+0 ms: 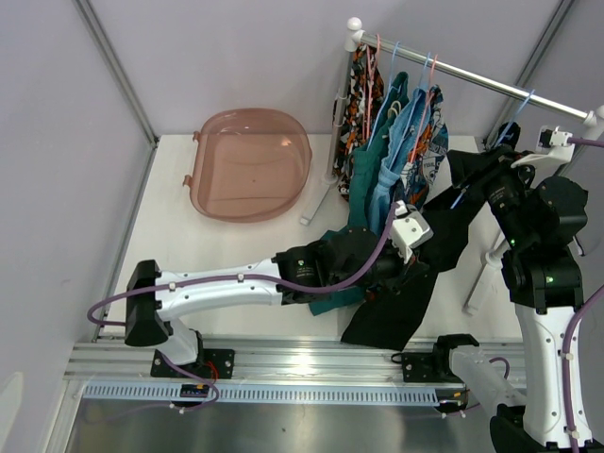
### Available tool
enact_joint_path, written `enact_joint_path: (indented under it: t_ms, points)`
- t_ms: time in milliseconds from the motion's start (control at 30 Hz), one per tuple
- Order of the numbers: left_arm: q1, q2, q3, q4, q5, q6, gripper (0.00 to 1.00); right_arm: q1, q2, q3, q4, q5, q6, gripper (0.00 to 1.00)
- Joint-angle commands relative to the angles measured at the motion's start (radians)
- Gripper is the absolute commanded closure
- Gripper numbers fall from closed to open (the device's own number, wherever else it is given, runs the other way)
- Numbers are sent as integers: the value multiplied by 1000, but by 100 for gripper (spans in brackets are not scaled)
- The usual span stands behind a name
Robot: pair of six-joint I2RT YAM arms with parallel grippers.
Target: Remove the shorts from the hanger
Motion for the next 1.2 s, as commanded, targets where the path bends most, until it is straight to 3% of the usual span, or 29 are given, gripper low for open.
enact_joint_path:
  t_ms: [0, 133, 233, 433, 633, 733, 833, 1033, 1167]
  points:
    - [-53, -9, 51, -66, -99, 11, 100, 5, -12, 27, 65, 7, 7, 100]
    - [-162, -62, 40, -130, -242, 39, 100, 5, -1, 32, 62, 33, -4, 100]
    - [-253, -108, -73, -127, -328, 27, 100, 5, 13, 44, 55, 60, -24, 100]
    - [-380, -148, -230, -85, -404, -67, 100, 5, 40, 68, 41, 96, -47, 100]
    - [-440, -101, -224, -66, -453, -81, 100, 5, 53, 82, 24, 104, -47, 100]
    - [-411, -32, -178, -52, -503, -67, 100, 5, 43, 107, -2, 61, -7, 100]
    - [-315, 34, -107, -60, -475, -85, 100, 5, 28, 153, -71, 14, 53, 100]
    - [-103, 163, 54, -61, -394, -59, 100, 5, -10, 281, -354, -110, 145, 100]
    - [-45, 246, 155, -92, -366, -36, 100, 5, -17, 398, -511, -199, 196, 100]
